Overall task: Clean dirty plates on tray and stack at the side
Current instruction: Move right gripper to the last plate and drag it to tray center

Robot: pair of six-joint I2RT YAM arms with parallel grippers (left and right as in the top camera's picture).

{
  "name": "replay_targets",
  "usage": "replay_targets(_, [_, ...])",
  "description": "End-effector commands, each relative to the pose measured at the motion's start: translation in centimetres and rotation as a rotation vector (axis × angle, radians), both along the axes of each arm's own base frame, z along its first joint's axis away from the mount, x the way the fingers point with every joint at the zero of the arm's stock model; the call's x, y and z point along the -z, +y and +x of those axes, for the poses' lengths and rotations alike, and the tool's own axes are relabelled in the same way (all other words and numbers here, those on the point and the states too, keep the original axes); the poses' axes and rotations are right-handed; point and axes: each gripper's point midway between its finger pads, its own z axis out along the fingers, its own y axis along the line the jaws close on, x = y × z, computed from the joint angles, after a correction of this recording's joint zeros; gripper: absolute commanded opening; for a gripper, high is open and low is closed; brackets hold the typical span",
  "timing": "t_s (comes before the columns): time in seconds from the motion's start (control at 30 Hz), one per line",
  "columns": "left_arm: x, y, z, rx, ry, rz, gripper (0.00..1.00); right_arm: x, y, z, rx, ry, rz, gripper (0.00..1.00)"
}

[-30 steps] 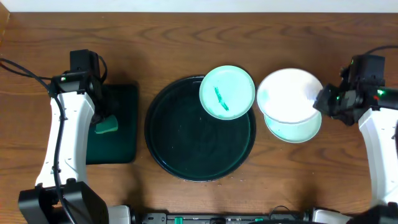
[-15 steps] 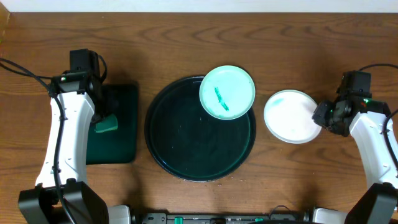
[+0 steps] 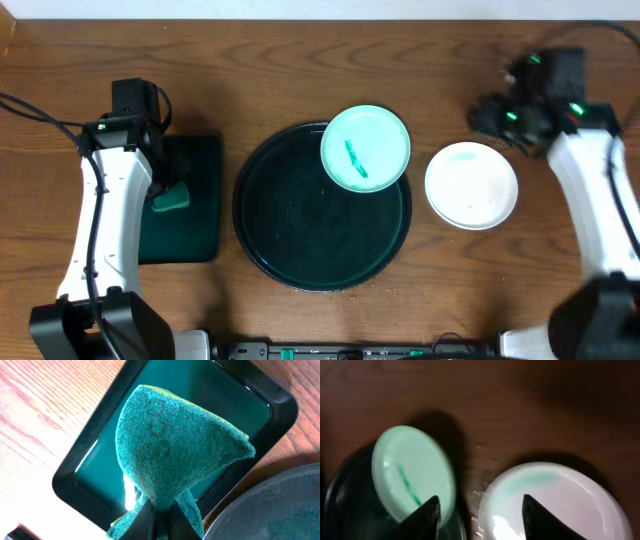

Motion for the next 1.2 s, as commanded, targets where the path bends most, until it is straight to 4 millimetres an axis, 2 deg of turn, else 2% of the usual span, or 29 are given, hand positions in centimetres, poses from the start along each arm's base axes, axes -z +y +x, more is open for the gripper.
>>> replay_targets(0.0, [0.0,0.2,0.2,0.009,0.0,0.009,0.07,2.3,5.2,1.9,-0.198,0.049,0.002,0.54])
replay_targets(0.1, [0.0,0.2,0.2,0.009,-0.001,0.009,0.08,4.8,7.7,3.3,-0.275,0.107,-0.015,0.56])
replay_targets(0.27, [0.0,0.2,0.2,0.009,0.0,0.009,0.07,9.0,9.7,4.2,-0.331,0.184,-0.029,0.54])
replay_targets(0.37, [0.0,0.2,0.2,0.009,0.0,0.009,0.07,10.6,9.9,4.0,-0.336,0.219,-0.032,0.49])
replay_targets(0.53, [0.0,0.2,0.2,0.009,0.0,0.009,0.07,12.2,9.5,4.0,-0.327,0.245,-0.059,0.41])
replay_targets(0.63, [0.0,0.2,0.2,0.009,-0.001,0.009,0.07,13.2,9.3,3.9,-0.324,0.264,-0.07,0.31])
replay_targets(0.67, [0.0,0.2,0.2,0.009,0.0,0.009,0.07,13.6,9.3,3.9,-0.324,0.273,-0.07,0.24])
replay_targets(0.73, [0.0,0.2,0.2,0.009,0.0,0.009,0.07,13.8,9.3,3.7,-0.324,0.282,-0.069,0.09])
replay_targets(0.8, [0.0,0.2,0.2,0.009,0.0,0.009,0.07,13.6,9.3,3.7,-0.325,0.282,-0.069,0.01])
replay_targets(0.97, [0.0,0.2,0.2,0.009,-0.001,0.009,0.07,11.9,10.4,3.3,-0.348,0.264,-0.015,0.01])
replay_targets(1.17, [0.0,0.2,0.2,0.009,-0.001,0.009,0.07,7.8,12.9,2.0,-0.408,0.213,0.039,0.01])
